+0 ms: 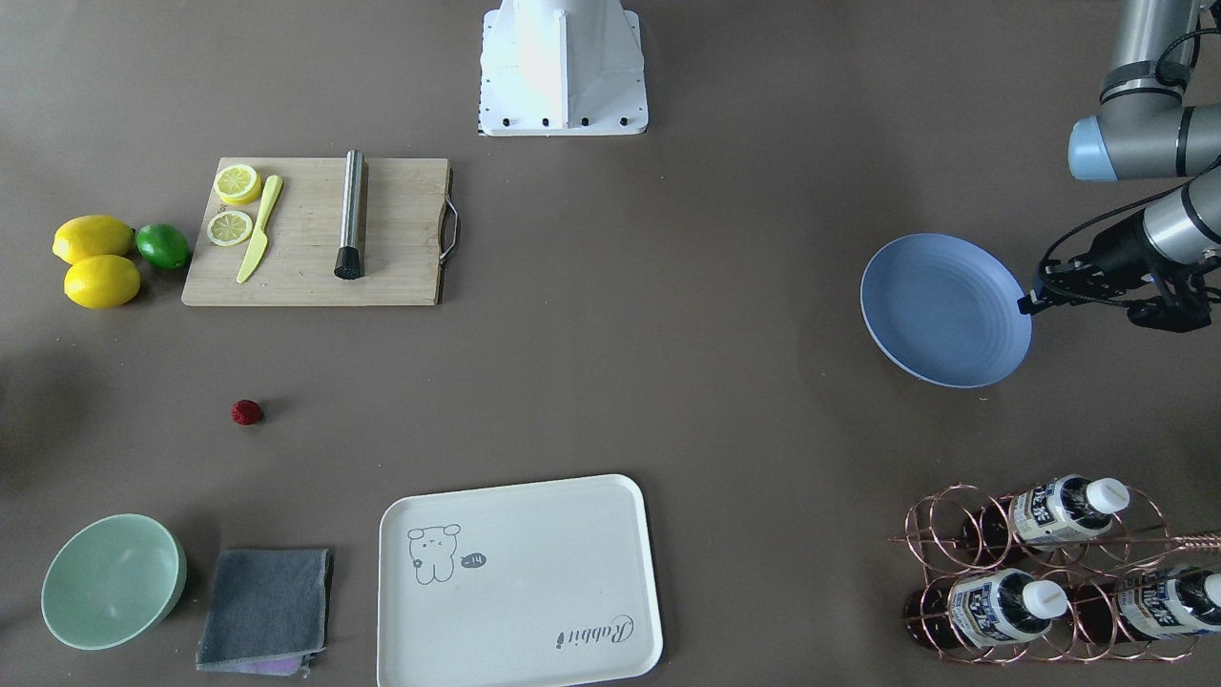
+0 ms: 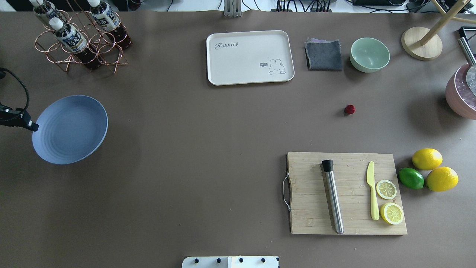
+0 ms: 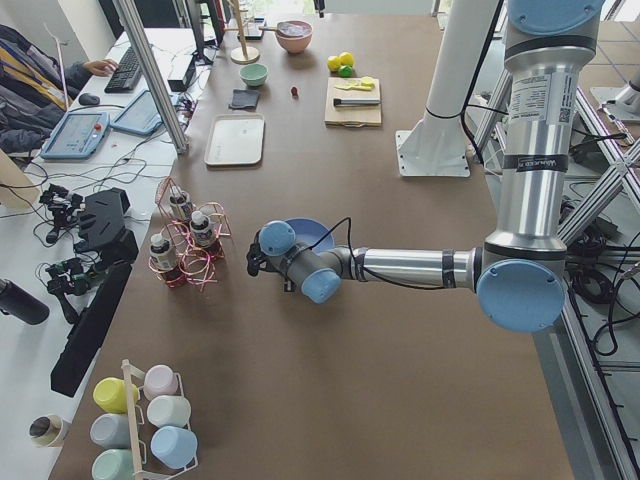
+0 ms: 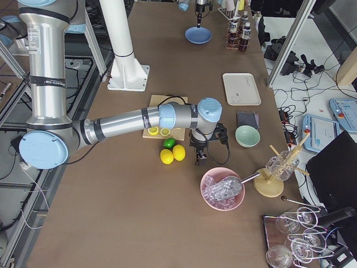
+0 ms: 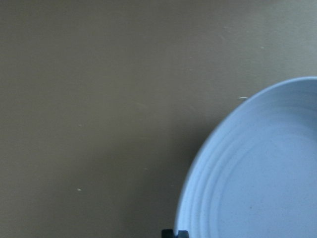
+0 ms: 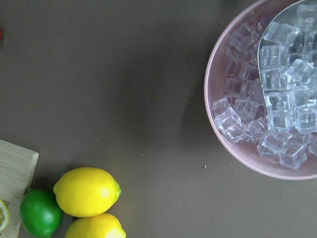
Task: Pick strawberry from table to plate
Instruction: 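Push the blue plate with the left gripper toward the table centre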
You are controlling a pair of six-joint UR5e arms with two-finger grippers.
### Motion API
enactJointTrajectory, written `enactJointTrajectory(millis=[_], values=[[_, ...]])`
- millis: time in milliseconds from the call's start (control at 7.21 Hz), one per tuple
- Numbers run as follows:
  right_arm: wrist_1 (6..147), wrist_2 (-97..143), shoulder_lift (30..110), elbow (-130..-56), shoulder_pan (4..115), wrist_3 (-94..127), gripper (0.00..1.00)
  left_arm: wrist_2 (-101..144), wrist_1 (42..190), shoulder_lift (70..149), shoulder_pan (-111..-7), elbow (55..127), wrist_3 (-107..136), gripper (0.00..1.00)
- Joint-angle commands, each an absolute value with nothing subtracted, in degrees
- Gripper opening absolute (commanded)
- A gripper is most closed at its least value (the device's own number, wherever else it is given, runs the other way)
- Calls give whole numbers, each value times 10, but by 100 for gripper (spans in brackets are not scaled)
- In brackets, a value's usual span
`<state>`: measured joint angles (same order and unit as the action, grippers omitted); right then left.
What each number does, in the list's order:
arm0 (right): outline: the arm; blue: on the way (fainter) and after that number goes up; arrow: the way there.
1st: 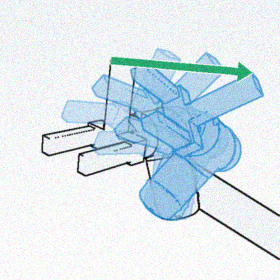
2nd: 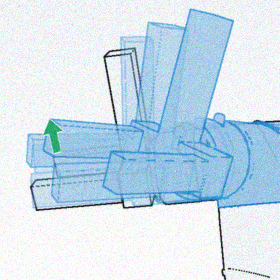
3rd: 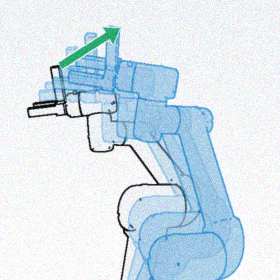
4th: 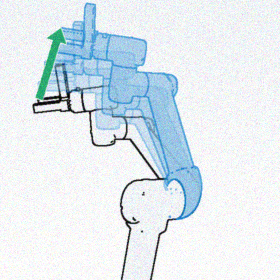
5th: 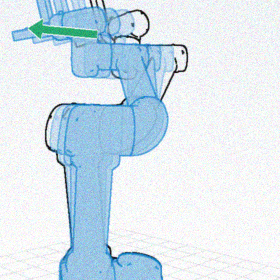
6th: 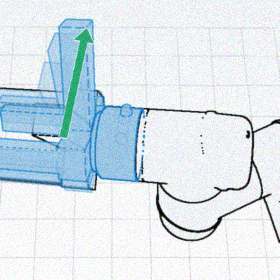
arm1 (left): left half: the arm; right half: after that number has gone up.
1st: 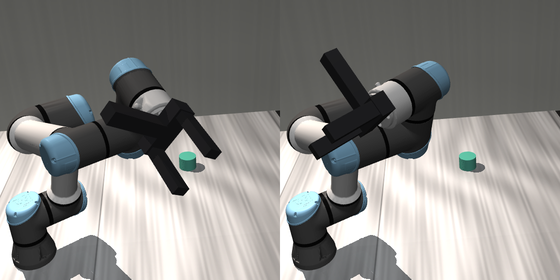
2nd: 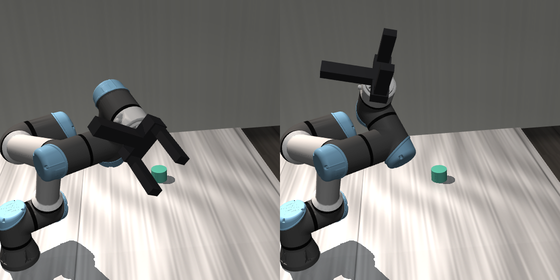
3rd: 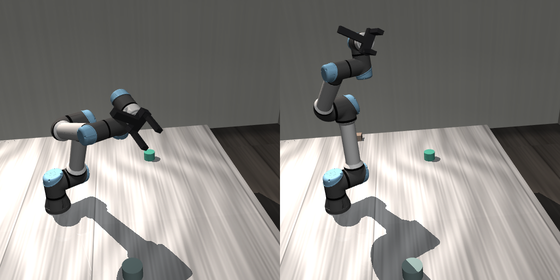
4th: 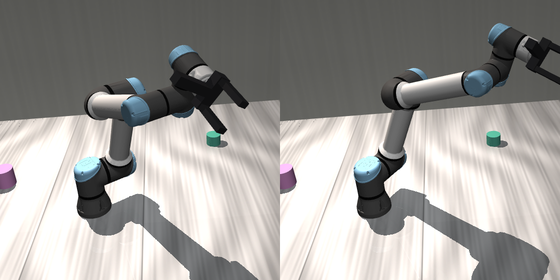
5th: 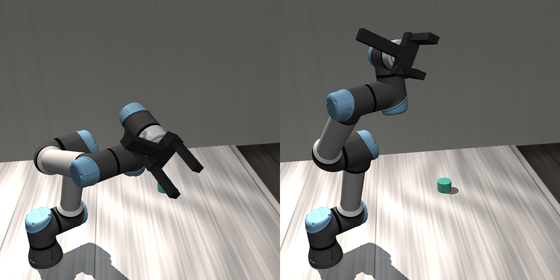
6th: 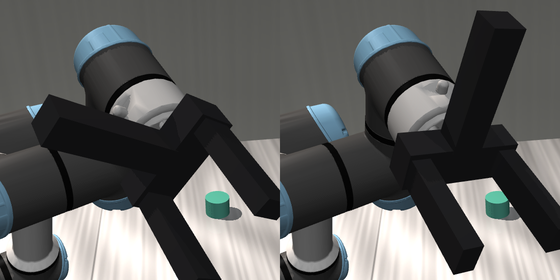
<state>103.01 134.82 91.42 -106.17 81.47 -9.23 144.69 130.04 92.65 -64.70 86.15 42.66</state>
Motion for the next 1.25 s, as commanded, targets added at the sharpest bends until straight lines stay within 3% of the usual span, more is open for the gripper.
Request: enactJointTrajectory(millis=[0, 277, 693, 1109], values=[[1030, 1348, 914, -1062, 815, -92, 100, 1456, 1299, 992, -609, 907, 544, 0], [1030, 1348, 914, -1061, 815, -92, 100, 1363, 1293, 1086, -478, 922, 706, 0], [1027, 1346, 911, -1061, 815, -94, 100, 1248, 1168, 1191, -393, 918, 733, 0], [998, 1367, 914, -1056, 815, -98, 100, 1203, 1157, 1230, -346, 889, 763, 0]])
